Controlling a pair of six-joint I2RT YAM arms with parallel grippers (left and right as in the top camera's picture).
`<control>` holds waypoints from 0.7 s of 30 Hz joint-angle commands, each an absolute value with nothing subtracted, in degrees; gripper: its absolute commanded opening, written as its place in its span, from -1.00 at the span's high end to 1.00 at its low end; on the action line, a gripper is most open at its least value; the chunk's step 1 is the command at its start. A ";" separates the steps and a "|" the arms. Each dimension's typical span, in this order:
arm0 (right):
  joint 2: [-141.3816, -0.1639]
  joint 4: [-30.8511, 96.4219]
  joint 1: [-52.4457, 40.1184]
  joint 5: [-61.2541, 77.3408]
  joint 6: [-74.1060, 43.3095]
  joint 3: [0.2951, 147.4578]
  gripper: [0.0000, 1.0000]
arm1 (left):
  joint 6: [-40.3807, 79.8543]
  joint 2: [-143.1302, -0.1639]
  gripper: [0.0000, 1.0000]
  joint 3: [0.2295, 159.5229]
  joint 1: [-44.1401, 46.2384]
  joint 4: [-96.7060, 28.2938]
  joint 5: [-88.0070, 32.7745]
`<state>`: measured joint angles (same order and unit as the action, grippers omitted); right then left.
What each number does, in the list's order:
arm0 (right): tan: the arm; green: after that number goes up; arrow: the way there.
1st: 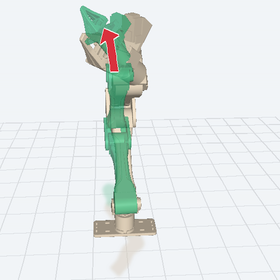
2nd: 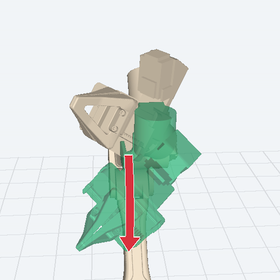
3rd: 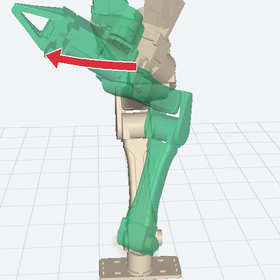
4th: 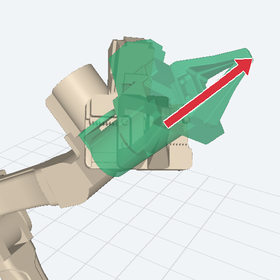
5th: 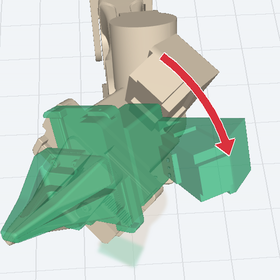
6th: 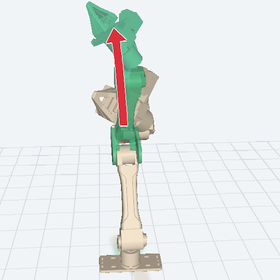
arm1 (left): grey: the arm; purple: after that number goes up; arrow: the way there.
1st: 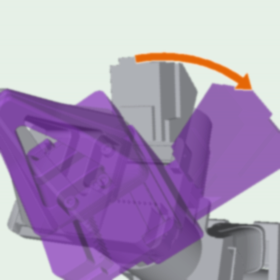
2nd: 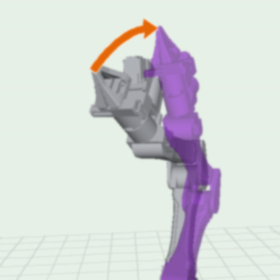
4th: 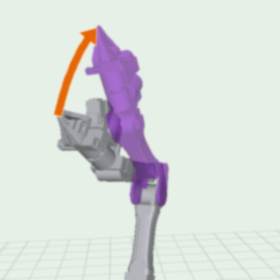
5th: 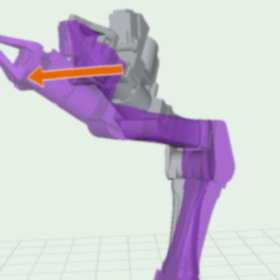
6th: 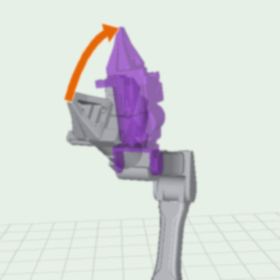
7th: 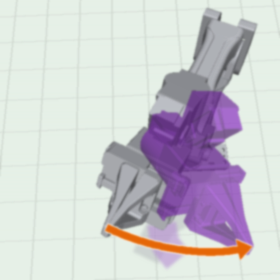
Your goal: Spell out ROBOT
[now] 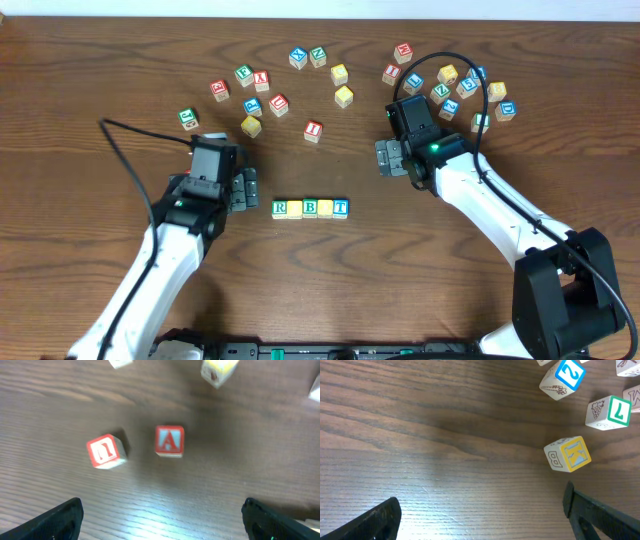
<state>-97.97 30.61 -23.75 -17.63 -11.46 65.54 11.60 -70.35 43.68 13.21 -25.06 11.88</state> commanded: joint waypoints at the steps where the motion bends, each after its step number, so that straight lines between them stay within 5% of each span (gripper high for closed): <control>1: -96.64 30.65 -23.68 -18.50 -11.51 66.54 -0.98 | 11.03 -64.82 -0.99 40.27 13.02 -25.17 15.88; 21: -96.66 30.65 -23.73 -18.31 -11.51 66.52 -0.98 | 14.74 -20.75 -0.99 2.72 12.43 16.45 16.12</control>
<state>-97.97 30.61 -23.75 -17.61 -11.46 65.58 14.04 -23.57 6.13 13.02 14.22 15.38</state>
